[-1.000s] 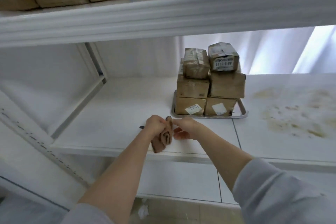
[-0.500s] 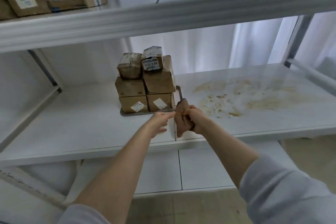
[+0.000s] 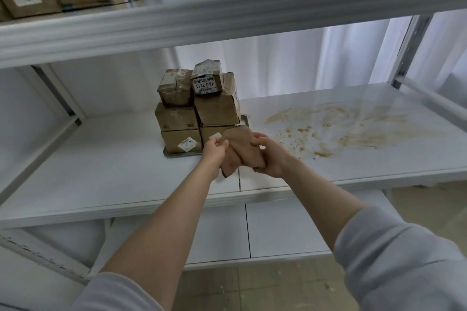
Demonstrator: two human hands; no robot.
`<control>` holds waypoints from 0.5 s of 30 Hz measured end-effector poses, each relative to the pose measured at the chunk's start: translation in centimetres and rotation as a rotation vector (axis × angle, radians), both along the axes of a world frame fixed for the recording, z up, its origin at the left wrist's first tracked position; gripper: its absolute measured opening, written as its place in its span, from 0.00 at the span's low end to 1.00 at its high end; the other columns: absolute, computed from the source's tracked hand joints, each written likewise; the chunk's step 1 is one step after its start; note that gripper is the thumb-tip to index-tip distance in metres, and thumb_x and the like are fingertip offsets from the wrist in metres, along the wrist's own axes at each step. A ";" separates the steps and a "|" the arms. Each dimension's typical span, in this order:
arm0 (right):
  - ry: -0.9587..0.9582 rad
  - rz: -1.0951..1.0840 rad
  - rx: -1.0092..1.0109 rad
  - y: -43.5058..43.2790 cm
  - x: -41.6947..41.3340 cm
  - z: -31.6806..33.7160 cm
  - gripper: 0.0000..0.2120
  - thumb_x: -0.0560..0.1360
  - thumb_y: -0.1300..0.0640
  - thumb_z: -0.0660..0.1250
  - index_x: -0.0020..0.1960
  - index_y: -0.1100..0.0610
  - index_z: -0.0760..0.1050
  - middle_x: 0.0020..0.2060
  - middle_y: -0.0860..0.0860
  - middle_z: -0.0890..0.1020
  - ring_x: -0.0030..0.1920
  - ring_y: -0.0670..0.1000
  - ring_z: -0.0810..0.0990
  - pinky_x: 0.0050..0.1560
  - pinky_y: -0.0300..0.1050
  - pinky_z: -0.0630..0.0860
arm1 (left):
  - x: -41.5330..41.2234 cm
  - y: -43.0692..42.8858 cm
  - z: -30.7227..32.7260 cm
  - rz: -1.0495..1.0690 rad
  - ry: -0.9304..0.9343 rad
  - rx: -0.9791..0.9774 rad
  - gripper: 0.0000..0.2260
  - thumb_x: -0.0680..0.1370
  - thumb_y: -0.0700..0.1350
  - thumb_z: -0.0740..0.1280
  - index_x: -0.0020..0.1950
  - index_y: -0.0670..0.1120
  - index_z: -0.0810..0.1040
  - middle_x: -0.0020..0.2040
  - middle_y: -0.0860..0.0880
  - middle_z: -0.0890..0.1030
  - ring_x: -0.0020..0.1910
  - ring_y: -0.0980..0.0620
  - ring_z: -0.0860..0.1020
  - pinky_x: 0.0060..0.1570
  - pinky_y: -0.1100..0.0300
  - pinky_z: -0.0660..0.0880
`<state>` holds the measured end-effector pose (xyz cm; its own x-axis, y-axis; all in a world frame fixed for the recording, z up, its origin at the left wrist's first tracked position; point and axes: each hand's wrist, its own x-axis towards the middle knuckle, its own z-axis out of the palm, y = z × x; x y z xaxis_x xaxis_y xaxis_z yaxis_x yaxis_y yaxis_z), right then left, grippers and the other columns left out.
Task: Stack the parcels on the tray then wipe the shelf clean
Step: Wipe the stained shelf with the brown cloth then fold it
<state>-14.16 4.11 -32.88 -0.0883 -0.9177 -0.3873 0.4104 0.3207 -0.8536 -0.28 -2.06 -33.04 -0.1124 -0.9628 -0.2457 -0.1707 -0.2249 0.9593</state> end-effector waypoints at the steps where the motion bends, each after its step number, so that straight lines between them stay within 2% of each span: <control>1: 0.064 -0.037 -0.019 -0.1 0.0 0.3 0.13 0.76 0.63 0.59 0.57 0.50 0.72 0.45 0.56 0.77 0.36 0.53 0.74 0.26 0.39 0.67 | -0.1 0.0 0.2 0.003 0.004 -0.040 0.10 0.81 0.43 0.60 0.61 0.42 0.71 0.55 0.42 0.78 0.46 0.49 0.77 0.43 0.58 0.75; 3: 0.182 -0.152 -0.037 -0.4 0.3 1.1 0.15 0.73 0.67 0.60 0.53 0.50 0.73 0.47 0.55 0.76 0.39 0.53 0.74 0.28 0.40 0.69 | -0.1 0.0 0.7 -0.013 -0.054 -0.129 0.06 0.81 0.43 0.60 0.57 0.44 0.71 0.49 0.45 0.76 0.38 0.52 0.74 0.31 0.61 0.71; 5: 0.314 -0.248 -0.063 -0.7 0.7 1.2 0.14 0.71 0.68 0.62 0.51 0.51 0.74 0.49 0.54 0.76 0.42 0.52 0.74 0.31 0.42 0.71 | 0.0 -0.3 0.6 -0.018 -0.131 -0.178 0.04 0.80 0.45 0.62 0.53 0.45 0.71 0.48 0.45 0.76 0.38 0.50 0.74 0.27 0.61 0.70; 6: 0.446 -0.270 -0.076 -0.8 0.8 0.9 0.13 0.71 0.67 0.63 0.50 0.51 0.74 0.50 0.53 0.76 0.42 0.51 0.74 0.33 0.43 0.73 | 0.1 -0.6 0.3 -0.022 -0.166 -0.184 0.04 0.80 0.45 0.62 0.52 0.46 0.71 0.50 0.44 0.77 0.41 0.47 0.76 0.32 0.58 0.73; 8: 0.842 -0.249 -0.058 -1.0 0.9 -0.2 0.12 0.73 0.62 0.65 0.53 0.49 0.74 0.52 0.53 0.76 0.47 0.51 0.75 0.43 0.46 0.75 | 0.4 -0.9 -0.5 -0.089 -0.284 -0.168 0.07 0.79 0.45 0.64 0.56 0.47 0.72 0.56 0.43 0.78 0.53 0.43 0.78 0.49 0.51 0.77; 10: 1.273 -0.127 0.084 -1.0 1.0 -1.5 0.14 0.75 0.55 0.66 0.60 0.49 0.73 0.60 0.55 0.72 0.58 0.55 0.72 0.57 0.50 0.74 | 0.6 -1.0 -1.7 -0.249 -0.536 -0.152 0.17 0.77 0.44 0.66 0.66 0.45 0.70 0.63 0.45 0.75 0.61 0.44 0.75 0.59 0.52 0.75; 11: 1.428 -0.071 0.142 -0.9 1.1 -2.1 0.17 0.75 0.53 0.66 0.64 0.49 0.71 0.63 0.56 0.69 0.62 0.57 0.69 0.61 0.51 0.71 | 0.7 -1.1 -2.3 -0.309 -0.675 -0.182 0.21 0.77 0.44 0.66 0.69 0.45 0.69 0.66 0.45 0.73 0.63 0.45 0.74 0.62 0.53 0.73; 13: 1.609 0.018 0.125 -1.0 1.4 -2.9 0.19 0.76 0.54 0.65 0.67 0.51 0.70 0.65 0.56 0.67 0.65 0.58 0.66 0.63 0.51 0.69 | 0.6 -1.2 -3.2 -0.351 -0.841 -0.305 0.20 0.76 0.42 0.66 0.69 0.46 0.71 0.68 0.45 0.71 0.65 0.46 0.73 0.63 0.54 0.71; 15: 1.668 0.163 0.082 -1.2 2.0 -3.9 0.19 0.76 0.56 0.63 0.67 0.52 0.70 0.66 0.56 0.67 0.66 0.59 0.65 0.63 0.50 0.69 | -0.1 -1.2 -3.6 -0.379 -0.899 -0.405 0.17 0.76 0.40 0.64 0.66 0.47 0.75 0.66 0.45 0.73 0.64 0.46 0.73 0.63 0.54 0.71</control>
